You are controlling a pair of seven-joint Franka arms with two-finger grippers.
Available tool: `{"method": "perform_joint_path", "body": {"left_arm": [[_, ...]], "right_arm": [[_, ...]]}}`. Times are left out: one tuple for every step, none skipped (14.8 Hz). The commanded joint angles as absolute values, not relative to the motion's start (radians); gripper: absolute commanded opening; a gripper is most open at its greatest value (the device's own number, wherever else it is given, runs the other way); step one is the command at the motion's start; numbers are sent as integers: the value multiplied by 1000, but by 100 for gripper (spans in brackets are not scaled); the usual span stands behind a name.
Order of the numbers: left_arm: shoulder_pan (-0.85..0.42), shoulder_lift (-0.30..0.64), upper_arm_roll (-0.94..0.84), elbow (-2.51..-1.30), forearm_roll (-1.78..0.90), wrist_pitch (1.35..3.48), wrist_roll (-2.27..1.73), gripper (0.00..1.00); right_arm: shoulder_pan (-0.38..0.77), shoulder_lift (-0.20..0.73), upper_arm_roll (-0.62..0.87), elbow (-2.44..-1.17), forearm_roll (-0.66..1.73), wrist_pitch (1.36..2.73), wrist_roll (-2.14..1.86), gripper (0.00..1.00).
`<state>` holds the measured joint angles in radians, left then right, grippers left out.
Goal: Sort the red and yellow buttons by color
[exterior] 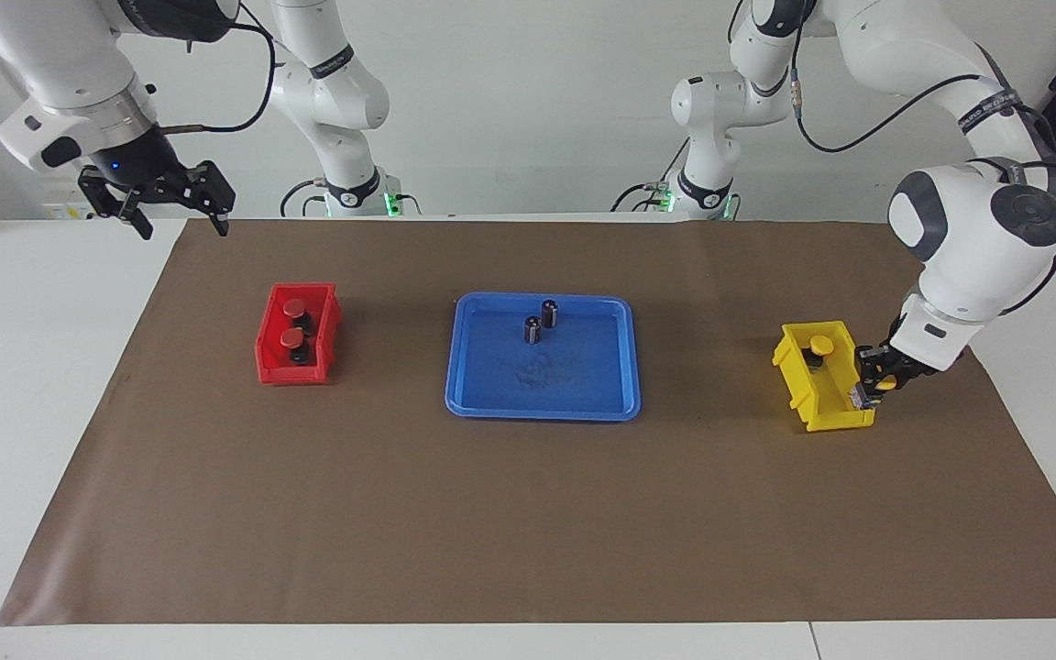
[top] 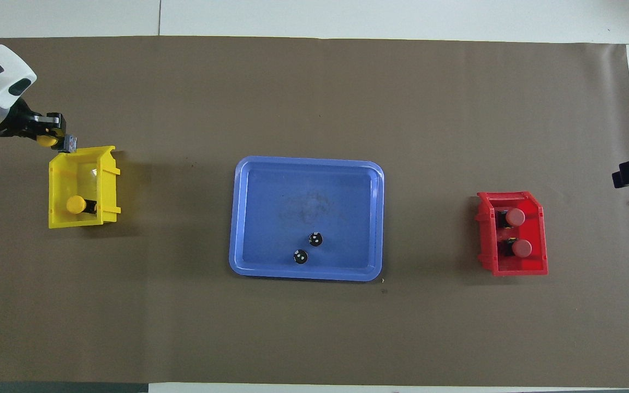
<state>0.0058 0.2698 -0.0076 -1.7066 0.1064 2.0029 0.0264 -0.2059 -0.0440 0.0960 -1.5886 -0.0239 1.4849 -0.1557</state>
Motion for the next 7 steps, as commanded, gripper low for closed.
{"method": "perform_joint_path", "body": {"left_arm": [[12,216,-18,-1818,135,2066,31,1],[12,213,-18,-1828,135,2069,31,1],[15,203,-18,-1845,135,2068,32,1],[27,196,-18,-1864,135,2069,34,1],[37,186,-18,-1882,135,2078,47,1],[38,183,-18,-1902,135,2097,63,1],[41,172,-18,-1922,135,2120,64,1]], "right_arm": [[-130,-41,14,-1608,-31,1477,-144,100],[-117,-37,12,-1608,-31,1482,-143,100],[-103,-31,6,-1606,-31,1482,-140,100],[-100,-28,-6,-1605,-31,1479,-137,100],[-95,-28,-15,-1605,-31,1477,-137,100],[-80,-28,-40,-1605,-31,1474,-137,100],[-72,-29,-47,-1603,-31,1471,-137,100]]}}
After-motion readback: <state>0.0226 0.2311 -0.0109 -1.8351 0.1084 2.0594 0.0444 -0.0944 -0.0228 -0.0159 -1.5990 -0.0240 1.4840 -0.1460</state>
